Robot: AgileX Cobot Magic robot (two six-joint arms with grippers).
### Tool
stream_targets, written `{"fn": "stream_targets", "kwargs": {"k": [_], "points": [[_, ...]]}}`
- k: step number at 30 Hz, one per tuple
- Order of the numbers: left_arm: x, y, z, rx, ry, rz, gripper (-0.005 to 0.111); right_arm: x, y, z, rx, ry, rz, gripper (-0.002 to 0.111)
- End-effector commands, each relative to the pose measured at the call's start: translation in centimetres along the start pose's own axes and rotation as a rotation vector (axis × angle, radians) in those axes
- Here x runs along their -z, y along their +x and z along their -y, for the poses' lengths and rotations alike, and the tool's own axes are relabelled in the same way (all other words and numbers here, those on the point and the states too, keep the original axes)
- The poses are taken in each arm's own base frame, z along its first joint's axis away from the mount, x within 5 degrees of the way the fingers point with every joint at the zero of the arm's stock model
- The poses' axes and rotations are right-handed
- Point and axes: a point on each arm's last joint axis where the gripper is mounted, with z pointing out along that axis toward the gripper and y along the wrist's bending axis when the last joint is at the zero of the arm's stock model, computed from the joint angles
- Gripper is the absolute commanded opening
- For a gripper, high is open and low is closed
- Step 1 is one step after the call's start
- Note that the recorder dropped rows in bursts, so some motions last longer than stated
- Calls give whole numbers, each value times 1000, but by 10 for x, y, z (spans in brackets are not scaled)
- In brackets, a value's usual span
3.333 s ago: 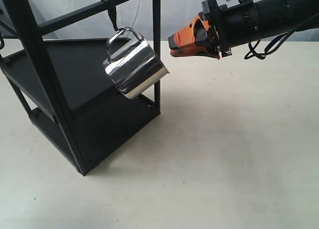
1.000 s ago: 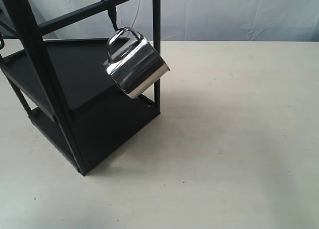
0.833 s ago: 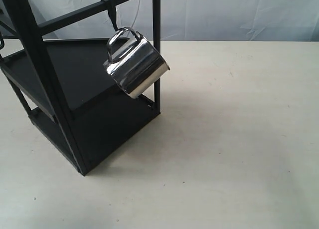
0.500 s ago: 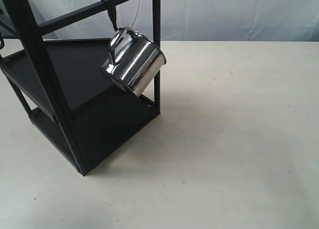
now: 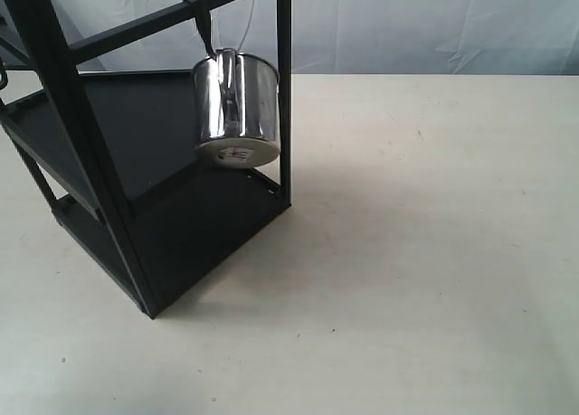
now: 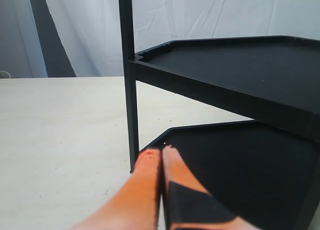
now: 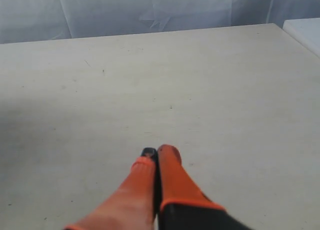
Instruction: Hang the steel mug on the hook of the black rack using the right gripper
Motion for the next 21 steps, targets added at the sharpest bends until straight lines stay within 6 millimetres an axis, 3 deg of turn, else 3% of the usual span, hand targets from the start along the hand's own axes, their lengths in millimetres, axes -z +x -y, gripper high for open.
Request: {"fn": "stream_targets", "kwargs": {"k": [1, 21], "points": [[0, -1, 0, 2, 4, 11, 2, 0, 1, 1, 10, 8, 3, -1], [0, -1, 0, 2, 4, 11, 2, 0, 1, 0, -31, -3, -5, -1]]}}
